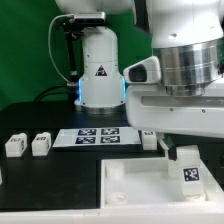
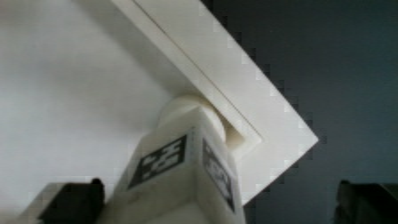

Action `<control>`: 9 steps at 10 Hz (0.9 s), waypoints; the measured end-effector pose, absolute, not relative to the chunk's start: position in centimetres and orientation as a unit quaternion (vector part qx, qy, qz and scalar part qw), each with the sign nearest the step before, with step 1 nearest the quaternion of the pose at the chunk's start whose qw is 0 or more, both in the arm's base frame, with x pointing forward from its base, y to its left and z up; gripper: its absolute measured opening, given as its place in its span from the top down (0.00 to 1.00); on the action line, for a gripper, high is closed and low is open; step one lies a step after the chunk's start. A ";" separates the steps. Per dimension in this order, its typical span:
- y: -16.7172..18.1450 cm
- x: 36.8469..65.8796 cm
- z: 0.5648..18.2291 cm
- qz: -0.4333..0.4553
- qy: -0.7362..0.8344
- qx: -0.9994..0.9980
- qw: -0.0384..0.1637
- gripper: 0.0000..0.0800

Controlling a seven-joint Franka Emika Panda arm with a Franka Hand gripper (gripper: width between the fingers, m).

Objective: Assemble one leg

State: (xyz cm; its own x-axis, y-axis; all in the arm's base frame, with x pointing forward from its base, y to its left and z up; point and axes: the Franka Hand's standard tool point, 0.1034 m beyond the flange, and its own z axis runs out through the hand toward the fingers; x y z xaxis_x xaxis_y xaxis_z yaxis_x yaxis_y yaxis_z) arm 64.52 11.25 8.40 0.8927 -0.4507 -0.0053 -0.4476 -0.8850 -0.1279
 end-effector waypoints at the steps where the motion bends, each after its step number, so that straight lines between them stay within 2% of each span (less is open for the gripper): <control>1: 11.3 64.8 8.7 -0.020 0.168 -0.984 0.057 0.19; 2: 11.7 64.9 8.8 -0.020 0.178 -0.982 0.059 0.19; 3: 11.6 64.8 8.7 -0.019 0.186 -0.981 0.059 0.34; 4: 11.6 64.8 8.7 -0.019 0.189 -0.980 0.059 0.34; 5: 11.7 64.8 8.7 -0.017 0.215 -0.975 0.060 0.51; 6: 11.5 64.8 8.8 -0.015 0.263 -0.963 0.060 0.63; 9: 11.1 64.8 8.7 -0.005 0.411 -0.909 0.060 0.63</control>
Offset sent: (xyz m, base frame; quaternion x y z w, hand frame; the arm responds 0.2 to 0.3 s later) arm 0.0000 0.0000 0.0000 0.0000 0.0000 0.0000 1.0000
